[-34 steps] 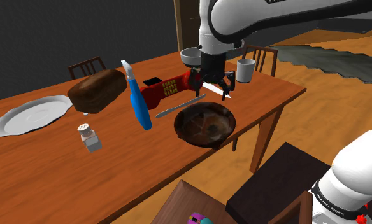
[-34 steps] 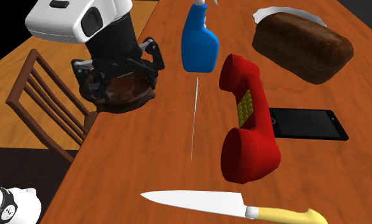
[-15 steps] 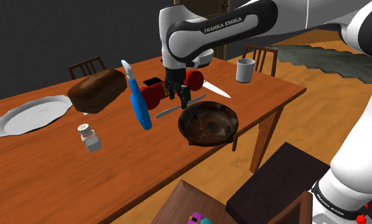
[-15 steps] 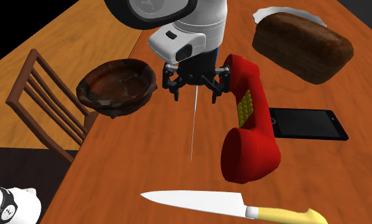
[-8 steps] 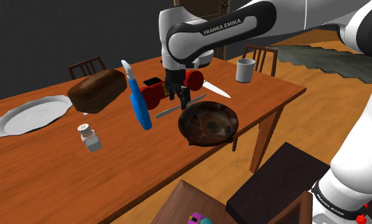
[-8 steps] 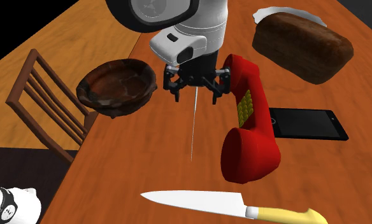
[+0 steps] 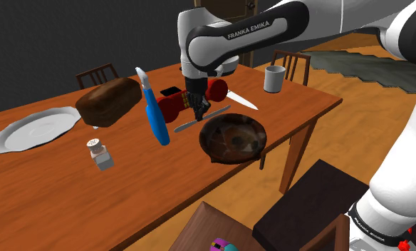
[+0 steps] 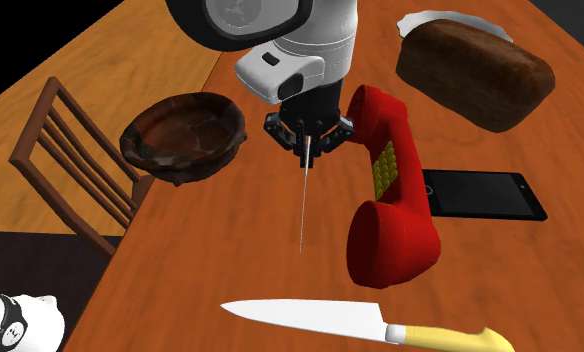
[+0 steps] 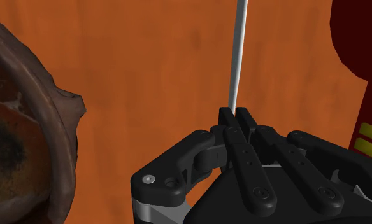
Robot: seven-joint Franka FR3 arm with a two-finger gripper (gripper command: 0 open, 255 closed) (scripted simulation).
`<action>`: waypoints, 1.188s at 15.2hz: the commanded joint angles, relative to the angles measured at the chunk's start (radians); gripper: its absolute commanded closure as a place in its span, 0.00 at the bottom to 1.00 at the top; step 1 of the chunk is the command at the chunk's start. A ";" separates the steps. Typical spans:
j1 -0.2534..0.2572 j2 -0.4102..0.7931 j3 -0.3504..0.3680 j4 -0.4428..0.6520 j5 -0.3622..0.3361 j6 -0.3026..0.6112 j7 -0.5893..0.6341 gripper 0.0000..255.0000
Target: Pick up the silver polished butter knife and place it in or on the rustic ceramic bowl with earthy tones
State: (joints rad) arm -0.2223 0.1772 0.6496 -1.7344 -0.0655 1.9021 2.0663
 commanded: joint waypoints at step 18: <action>0.012 0.004 0.007 0.220 -0.001 -0.216 0.005 1.00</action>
State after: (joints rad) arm -0.2120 0.1776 0.6559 -1.5320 -0.0640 1.7008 2.0695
